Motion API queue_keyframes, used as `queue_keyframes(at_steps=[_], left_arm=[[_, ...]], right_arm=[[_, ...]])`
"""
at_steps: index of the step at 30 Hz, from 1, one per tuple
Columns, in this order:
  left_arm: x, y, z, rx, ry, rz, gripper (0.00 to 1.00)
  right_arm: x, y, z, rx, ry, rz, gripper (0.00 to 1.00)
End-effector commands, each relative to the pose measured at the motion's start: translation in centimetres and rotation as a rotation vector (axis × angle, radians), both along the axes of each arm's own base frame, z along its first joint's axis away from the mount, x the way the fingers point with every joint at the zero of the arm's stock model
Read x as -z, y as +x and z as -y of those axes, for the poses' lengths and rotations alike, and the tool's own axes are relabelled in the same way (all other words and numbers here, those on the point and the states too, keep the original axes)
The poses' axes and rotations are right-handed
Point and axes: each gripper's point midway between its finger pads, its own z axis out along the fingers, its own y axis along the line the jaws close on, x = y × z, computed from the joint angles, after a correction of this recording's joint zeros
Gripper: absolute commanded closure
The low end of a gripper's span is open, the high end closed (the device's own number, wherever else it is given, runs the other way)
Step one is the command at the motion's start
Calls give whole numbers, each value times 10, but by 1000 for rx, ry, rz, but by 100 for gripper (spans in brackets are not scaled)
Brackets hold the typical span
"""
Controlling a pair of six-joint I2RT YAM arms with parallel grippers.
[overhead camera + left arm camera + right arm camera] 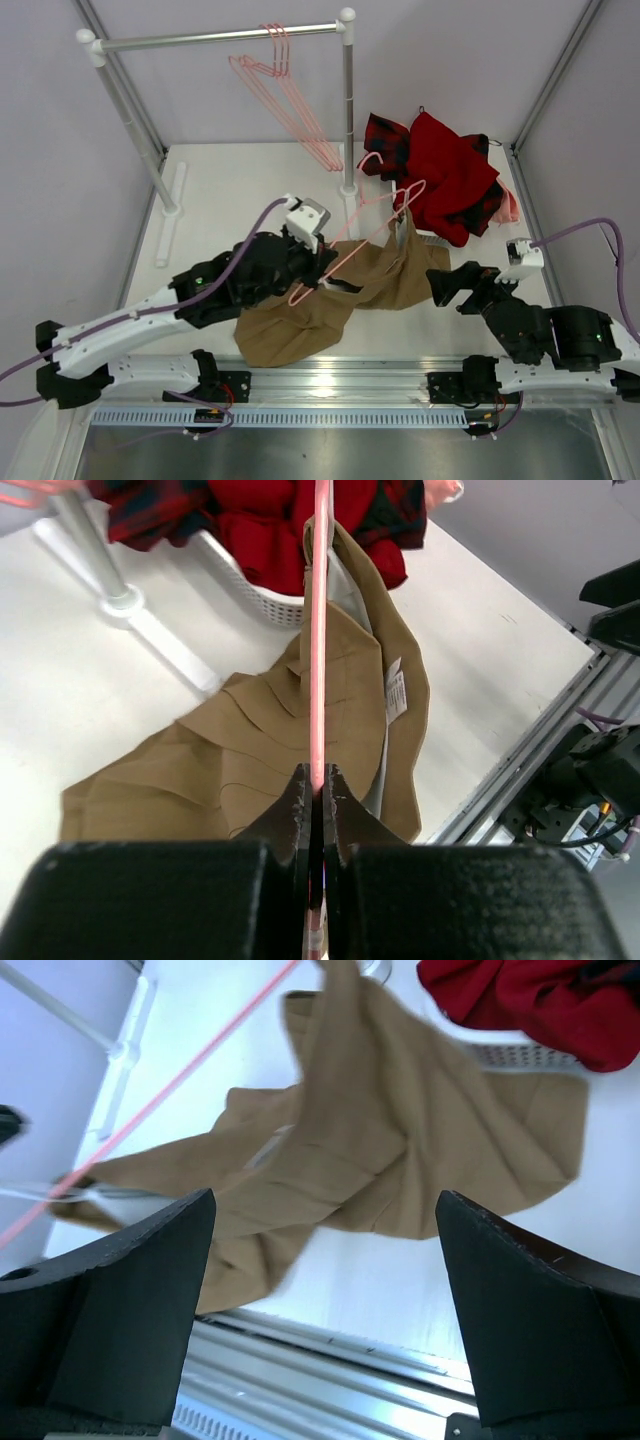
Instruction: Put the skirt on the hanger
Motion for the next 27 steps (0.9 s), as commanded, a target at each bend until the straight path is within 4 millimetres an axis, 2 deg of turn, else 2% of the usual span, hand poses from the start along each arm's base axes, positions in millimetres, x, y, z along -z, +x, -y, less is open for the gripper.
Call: queue_keyframes(at_steps=[1, 2, 3, 5, 7, 9, 10, 11, 12, 13, 14, 15, 16, 18, 23, 24, 25, 27], left_arm=[[-57, 1, -43, -93, -79, 65, 100], [-54, 1, -55, -124, -55, 59, 100], [-65, -2, -67, -138, -79, 69, 100], [-72, -6, -81, -151, -92, 68, 100], [-66, -16, -98, -147, -72, 48, 100], [-44, -26, -109, -134, -19, -14, 100], [-40, -31, -117, -133, -21, -31, 100], [-25, -34, -120, -132, 7, -58, 100], [-19, -40, -121, -116, 1, -89, 100], [-7, -44, -125, -115, 24, -113, 100], [-3, -47, -131, -117, 16, -122, 100], [0, -48, -135, -130, 11, -134, 100], [7, -49, -144, -154, 35, -146, 100], [6, -45, -162, -235, 35, -147, 100], [18, -43, -210, -426, 123, -182, 100], [19, -42, -215, -480, 111, -206, 99], [18, -36, -229, -568, 118, -183, 99], [25, -33, -241, -664, 149, -191, 100]], right_arm=[[-29, 12, 4, 81, -25, 92, 2], [-34, 13, -1, 82, -6, 100, 2], [-35, 13, -5, 72, -16, 104, 2], [-34, 14, -16, 69, -28, 108, 1], [-28, 15, -31, 50, -54, 95, 1], [-28, 24, -40, 50, -72, 91, 1], [-29, 23, -57, -20, -58, 72, 1], [-24, 28, -66, -36, -88, 54, 1], [-25, 43, -60, 7, -107, 44, 1], [-26, 50, -64, 4, -95, 35, 1], [-19, 53, -78, -57, -101, 4, 1], [-16, 67, -71, -20, -94, -10, 1], [-18, 68, -81, -68, -58, -19, 1], [-10, 77, -86, -77, -47, -41, 1], [-1, 91, -90, -60, -61, -62, 1], [3, 93, -93, -58, -72, -70, 1], [3, 94, -93, -56, -65, -70, 1], [6, 96, -98, -66, -59, -75, 1]])
